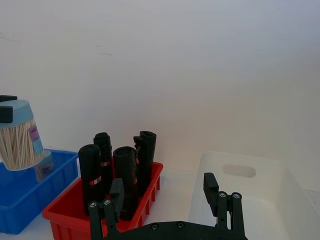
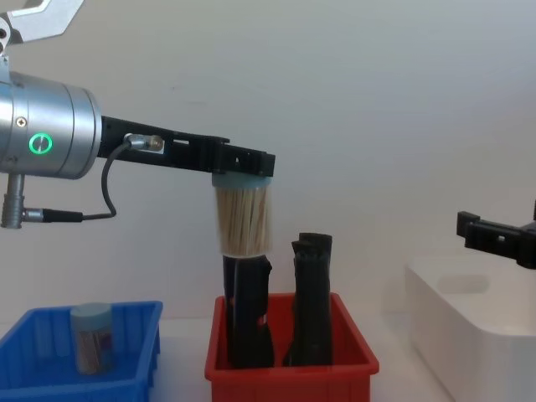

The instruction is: Pick the cotton swabs from the blue box and place them into the white box.

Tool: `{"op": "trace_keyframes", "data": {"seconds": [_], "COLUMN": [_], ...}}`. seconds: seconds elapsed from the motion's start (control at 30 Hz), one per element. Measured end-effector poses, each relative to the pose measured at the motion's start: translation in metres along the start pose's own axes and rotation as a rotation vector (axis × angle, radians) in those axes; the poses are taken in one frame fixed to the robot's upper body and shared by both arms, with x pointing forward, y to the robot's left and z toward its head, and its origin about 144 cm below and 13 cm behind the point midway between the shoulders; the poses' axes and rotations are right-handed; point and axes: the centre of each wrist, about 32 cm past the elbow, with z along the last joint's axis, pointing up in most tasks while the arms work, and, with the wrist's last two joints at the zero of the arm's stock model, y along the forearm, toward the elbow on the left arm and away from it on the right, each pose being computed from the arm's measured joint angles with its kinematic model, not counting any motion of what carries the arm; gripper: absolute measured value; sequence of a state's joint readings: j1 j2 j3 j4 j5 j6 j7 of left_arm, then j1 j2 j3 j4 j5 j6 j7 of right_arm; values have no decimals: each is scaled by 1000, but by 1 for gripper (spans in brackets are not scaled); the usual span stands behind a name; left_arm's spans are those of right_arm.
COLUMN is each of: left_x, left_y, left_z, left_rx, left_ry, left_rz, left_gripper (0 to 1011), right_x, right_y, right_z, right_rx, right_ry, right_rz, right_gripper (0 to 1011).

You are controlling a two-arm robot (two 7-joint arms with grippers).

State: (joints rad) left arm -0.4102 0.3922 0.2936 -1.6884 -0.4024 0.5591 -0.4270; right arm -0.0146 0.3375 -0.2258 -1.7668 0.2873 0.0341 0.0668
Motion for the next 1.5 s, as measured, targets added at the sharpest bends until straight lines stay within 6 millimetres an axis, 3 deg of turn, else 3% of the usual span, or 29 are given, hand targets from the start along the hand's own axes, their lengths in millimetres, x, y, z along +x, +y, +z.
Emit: {"op": "trace_keyframes", "data": {"seconds": [0.67, 1.5], "left_x": [0, 0], "left_y": [0, 0], "left_z": [0, 1], "left_rx": [0, 0], "left_ry": [0, 0], "left_rz": [-3, -3], "left_gripper": [669, 669], "right_x": [-11, -57], "right_y": [5, 67], "right_z": [4, 11], "right_rx": [9, -15], "right_ry": [-19, -6], "right_rz": [91, 337], "right_gripper": [1001, 1002]}}
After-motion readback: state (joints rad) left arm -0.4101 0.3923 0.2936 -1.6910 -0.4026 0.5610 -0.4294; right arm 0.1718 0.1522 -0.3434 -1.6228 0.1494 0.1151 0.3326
